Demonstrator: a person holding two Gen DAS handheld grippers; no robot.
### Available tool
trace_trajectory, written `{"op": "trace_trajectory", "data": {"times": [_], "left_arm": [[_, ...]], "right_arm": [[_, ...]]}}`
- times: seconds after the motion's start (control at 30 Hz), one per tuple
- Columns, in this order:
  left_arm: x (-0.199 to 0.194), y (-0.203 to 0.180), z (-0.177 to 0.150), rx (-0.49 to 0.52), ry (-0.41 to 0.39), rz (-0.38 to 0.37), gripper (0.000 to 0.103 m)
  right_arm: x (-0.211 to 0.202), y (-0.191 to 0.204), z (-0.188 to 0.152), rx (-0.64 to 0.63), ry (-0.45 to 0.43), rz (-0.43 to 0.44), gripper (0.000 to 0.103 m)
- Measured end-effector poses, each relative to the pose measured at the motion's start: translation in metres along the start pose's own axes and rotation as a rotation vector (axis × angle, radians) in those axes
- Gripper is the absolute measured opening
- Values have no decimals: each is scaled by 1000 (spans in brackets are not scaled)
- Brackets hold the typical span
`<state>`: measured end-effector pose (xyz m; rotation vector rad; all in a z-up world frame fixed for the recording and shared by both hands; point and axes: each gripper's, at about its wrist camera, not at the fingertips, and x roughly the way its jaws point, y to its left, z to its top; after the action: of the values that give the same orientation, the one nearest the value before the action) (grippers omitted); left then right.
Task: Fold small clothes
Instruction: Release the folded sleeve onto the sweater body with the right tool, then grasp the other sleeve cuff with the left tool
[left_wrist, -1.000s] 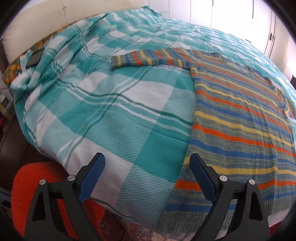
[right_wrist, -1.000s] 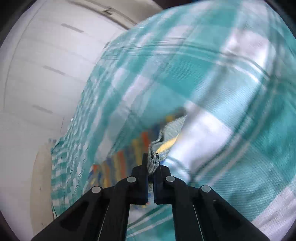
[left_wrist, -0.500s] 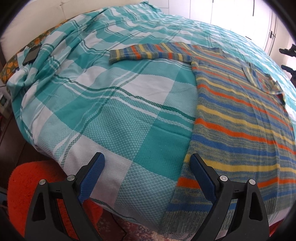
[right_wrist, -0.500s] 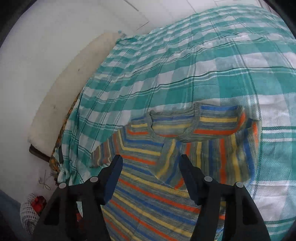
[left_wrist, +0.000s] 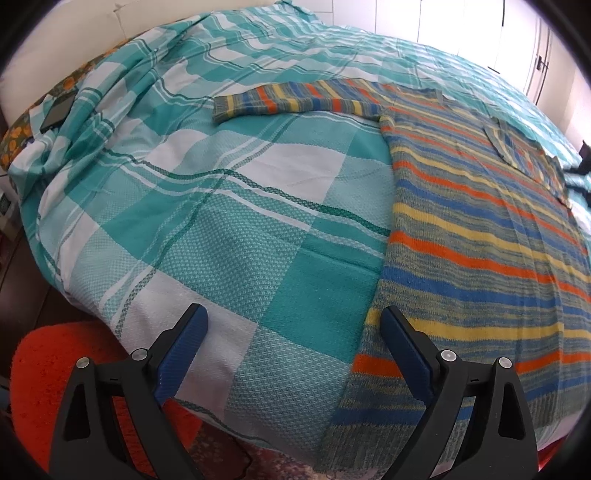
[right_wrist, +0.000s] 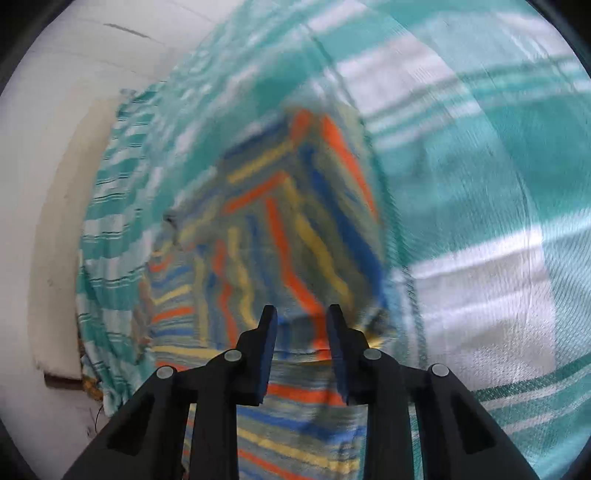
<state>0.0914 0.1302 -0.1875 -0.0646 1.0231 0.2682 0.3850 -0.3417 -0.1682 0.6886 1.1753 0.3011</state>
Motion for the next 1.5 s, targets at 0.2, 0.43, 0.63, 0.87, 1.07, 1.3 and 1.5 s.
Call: {"op": "trace_trajectory", "data": {"times": [0.2,0.43,0.63,0.87,1.07,1.3,1.5], "left_arm": [[1,1,2,-15,5,-6,96],[3,0,-1,2,4,1,97],[6,-2,2,-1,18,12,98],[8,-3,2,-12,25,8,99],[8,-4,1,-6,30,5,100],[3,-7,-8,30,23,0,100],[2,-1,-11,24,44,-31,100]], "right_arm": [[33,-27,-11,62,146,-123,20],[-2,-1,32,-40,-24,-100,11],[41,-13,59,3,13,-329,5],[6,24,27,-93,-77,-216,14],[10,10,-42,-186,62,-333,34],[-35,69,-139,-471,53,-293,34],[-53,35,-261,-498,132,-330,35]]}}
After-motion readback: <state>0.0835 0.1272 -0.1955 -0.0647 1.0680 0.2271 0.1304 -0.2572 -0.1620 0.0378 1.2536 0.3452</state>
